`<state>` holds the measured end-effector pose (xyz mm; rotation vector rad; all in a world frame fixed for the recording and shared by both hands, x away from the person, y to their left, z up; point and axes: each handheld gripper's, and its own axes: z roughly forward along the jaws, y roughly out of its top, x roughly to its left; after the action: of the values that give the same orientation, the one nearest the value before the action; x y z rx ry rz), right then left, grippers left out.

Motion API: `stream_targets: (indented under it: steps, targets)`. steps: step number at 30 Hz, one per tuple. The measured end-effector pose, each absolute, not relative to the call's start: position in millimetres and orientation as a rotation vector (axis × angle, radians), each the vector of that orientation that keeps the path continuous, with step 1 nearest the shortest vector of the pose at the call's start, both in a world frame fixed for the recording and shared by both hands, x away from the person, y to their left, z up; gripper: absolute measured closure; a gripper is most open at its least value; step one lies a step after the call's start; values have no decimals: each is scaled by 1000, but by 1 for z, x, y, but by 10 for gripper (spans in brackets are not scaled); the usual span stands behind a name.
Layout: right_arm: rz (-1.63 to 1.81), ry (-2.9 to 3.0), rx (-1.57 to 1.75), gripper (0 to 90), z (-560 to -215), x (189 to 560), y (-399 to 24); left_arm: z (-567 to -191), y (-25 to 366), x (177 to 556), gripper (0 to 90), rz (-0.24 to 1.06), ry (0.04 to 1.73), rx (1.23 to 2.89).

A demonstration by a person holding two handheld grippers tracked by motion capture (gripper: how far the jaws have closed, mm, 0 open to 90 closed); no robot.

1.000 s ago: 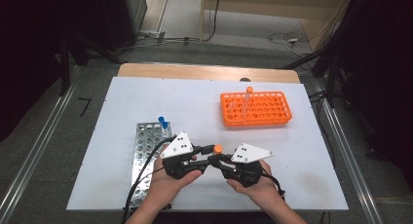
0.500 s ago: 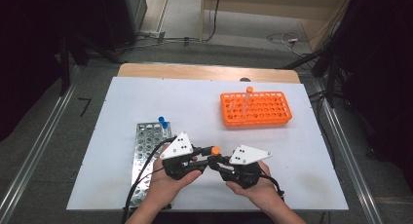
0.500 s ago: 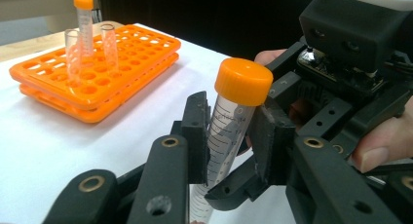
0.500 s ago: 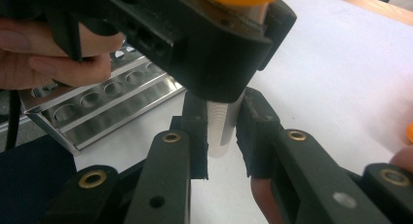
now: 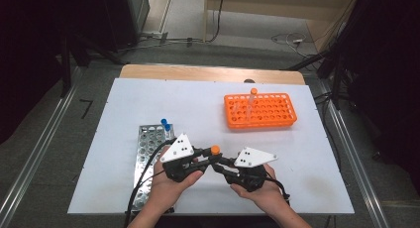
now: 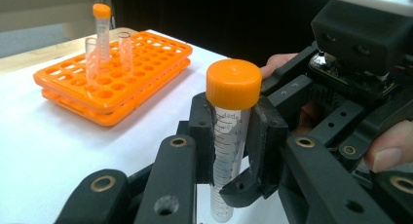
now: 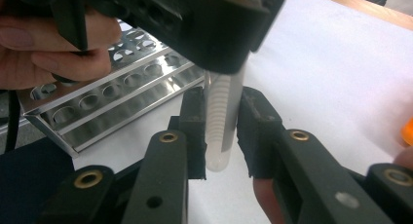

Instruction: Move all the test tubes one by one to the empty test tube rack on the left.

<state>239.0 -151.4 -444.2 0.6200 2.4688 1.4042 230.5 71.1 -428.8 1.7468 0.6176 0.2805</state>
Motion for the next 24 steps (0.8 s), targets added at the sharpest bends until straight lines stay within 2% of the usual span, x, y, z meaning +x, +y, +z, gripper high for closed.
stream_targets:
  steps: [4,15,18,24]
  targets:
    - [1413,2471,638,605,-444,241,-155,-425,78,231,749,298,631,1731]
    - [1472,2445,698,288,-442,251,-178,-419,105,234,749,366,708,1679]
    - [1468,2443,714,245,-441,253,-184,-417,115,235,749,400,738,1664]
    - [1449,2428,746,239,-442,257,-194,-414,136,237,749,471,811,1617]
